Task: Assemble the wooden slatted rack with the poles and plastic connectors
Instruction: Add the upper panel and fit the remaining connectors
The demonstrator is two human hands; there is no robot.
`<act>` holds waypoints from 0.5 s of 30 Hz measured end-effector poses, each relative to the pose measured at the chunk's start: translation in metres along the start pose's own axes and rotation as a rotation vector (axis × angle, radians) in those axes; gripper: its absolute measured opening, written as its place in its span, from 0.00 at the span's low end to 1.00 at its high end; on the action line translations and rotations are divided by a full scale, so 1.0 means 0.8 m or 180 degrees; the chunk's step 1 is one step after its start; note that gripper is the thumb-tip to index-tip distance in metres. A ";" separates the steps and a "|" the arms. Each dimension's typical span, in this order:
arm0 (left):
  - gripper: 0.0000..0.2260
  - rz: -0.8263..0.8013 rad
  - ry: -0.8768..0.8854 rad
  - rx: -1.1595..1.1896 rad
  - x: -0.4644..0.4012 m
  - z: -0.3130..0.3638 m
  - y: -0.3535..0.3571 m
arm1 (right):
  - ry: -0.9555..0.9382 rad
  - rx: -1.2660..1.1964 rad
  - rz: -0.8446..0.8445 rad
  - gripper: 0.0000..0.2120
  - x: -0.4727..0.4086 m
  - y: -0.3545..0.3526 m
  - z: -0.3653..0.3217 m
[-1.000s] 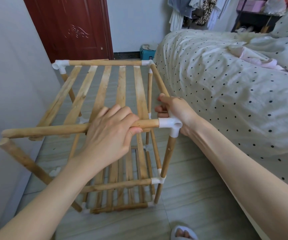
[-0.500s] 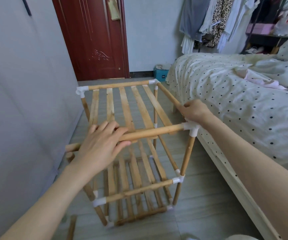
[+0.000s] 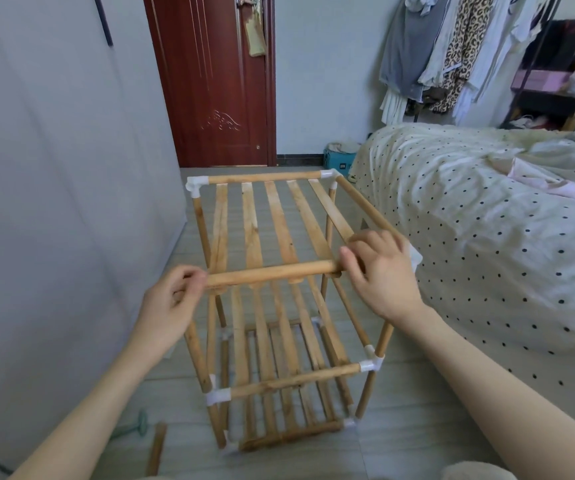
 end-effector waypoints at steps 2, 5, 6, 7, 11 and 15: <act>0.12 0.0236 -0.0186 0.0400 0.002 0.001 -0.002 | 0.0474 0.0162 0.0167 0.19 -0.004 -0.012 0.034; 0.12 0.0364 -0.0394 0.1112 0.002 0.009 0.008 | 0.1968 -0.0830 -0.0021 0.19 0.004 0.002 0.108; 0.11 0.0409 -0.0557 0.1422 0.002 0.007 0.013 | 0.2469 -0.1291 -0.0127 0.19 0.012 0.017 0.126; 0.10 0.0410 -0.0771 0.1728 0.003 0.004 0.019 | 0.2773 -0.1623 -0.0152 0.18 0.020 0.028 0.137; 0.04 -0.0164 -0.1766 0.2585 0.008 -0.002 0.056 | 0.3158 -0.1876 0.0222 0.19 0.026 0.032 0.154; 0.12 -0.0508 -0.2338 0.3108 0.014 0.011 0.081 | 0.3672 -0.2388 0.0752 0.20 0.036 0.037 0.161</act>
Point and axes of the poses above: each hand's wrist, its own x-axis away from the middle knuckle, its own y-axis out of the palm, z = x × y, the point moved 9 cm from there along -x, towards the middle knuckle, and after that the axes turned 3 degrees about -z, right-handed, at the moved point
